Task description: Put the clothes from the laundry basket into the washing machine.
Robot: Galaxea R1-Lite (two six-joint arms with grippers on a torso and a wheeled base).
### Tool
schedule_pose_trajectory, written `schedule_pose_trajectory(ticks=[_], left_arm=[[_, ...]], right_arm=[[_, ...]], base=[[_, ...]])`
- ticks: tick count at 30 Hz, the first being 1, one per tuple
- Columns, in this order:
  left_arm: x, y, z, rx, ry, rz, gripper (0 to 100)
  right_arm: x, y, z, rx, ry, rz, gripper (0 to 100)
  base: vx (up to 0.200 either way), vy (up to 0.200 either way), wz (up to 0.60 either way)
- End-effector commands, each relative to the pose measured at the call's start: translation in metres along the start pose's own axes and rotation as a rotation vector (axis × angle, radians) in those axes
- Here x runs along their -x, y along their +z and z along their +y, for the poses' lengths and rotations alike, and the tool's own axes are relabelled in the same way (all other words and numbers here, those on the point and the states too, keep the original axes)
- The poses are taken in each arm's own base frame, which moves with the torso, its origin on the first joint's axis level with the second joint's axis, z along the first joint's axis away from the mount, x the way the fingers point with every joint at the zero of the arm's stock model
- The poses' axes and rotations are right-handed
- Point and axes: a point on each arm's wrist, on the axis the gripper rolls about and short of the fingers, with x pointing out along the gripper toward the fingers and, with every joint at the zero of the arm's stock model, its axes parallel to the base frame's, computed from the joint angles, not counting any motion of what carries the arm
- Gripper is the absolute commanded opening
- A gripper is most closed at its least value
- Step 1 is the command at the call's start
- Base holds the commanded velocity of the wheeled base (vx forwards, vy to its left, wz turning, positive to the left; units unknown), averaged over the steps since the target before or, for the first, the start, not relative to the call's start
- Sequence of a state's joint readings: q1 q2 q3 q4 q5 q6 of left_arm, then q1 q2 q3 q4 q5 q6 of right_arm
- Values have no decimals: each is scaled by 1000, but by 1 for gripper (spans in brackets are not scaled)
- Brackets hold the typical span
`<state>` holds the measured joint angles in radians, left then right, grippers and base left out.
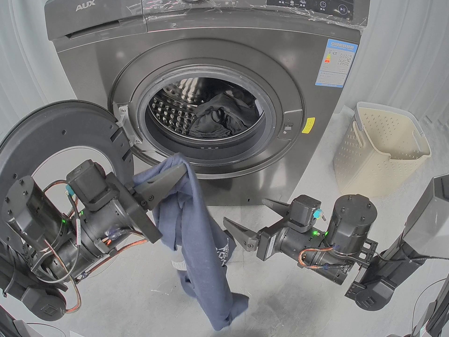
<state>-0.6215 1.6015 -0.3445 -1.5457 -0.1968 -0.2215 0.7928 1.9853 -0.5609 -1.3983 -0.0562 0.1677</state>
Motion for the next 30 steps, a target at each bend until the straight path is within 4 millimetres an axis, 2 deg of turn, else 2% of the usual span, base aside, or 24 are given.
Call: schedule_pose_trajectory(ticks=[1,11,15,19,22,30], left_arm=[[-11,-3,5,-2,34,-10,0],[-28,9,14,-20,142,-99,0],[-36,22,18,-28,189,-171,0],[-42,28,20,-32,213,-209,0],[-43,28,21,-31,219,-211,0],[-44,29,20,-33,217,-218,0]], right_arm=[[7,-6,-4,4,-13,32,100],[11,-19,0,8,-7,86,100],[8,-20,0,9,-4,78,100],[5,-33,3,12,9,118,100],[1,-39,5,14,23,129,100],[-27,-57,21,38,110,118,100]], base=[[0,0,0],[0,0,0],[0,0,0],[0,0,0],[0,0,0],[0,0,0]])
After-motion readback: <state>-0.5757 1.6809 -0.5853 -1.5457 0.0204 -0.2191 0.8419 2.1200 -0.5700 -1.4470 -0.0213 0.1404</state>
